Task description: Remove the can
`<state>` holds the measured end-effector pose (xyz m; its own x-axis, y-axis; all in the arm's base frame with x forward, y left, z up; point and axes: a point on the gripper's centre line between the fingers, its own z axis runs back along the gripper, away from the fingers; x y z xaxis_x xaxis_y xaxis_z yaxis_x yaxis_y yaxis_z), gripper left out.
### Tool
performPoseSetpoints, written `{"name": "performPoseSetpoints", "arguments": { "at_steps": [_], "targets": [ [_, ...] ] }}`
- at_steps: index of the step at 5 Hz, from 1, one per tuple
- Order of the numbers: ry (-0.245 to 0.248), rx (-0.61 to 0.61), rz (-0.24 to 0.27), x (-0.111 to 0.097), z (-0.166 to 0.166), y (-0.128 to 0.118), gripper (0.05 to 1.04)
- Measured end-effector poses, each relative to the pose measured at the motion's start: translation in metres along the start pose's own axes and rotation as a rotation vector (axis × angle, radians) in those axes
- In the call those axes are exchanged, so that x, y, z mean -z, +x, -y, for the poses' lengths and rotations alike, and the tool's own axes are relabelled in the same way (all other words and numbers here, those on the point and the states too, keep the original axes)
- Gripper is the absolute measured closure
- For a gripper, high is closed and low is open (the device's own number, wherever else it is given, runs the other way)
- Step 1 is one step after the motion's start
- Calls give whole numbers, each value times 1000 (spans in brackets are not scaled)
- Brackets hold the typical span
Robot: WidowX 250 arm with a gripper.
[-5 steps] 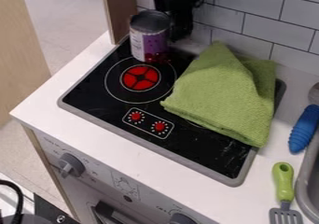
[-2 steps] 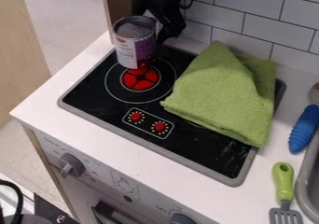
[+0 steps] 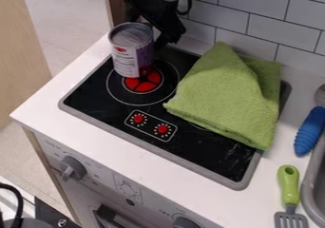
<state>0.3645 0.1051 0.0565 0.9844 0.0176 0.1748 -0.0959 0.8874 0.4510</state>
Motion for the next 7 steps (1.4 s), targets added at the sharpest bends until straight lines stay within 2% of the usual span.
{"name": "performPoseSetpoints", "arguments": {
  "at_steps": [2,3,6,7],
  "targets": [
    [-27,-84,-77,-4,0,-20,89],
    [-33,-73,-83,-8,1,-36,89],
    [-75,9,-58,-19,5,-71,89],
    [-74,21,-22,-26,6,-71,89]
  ]
}}
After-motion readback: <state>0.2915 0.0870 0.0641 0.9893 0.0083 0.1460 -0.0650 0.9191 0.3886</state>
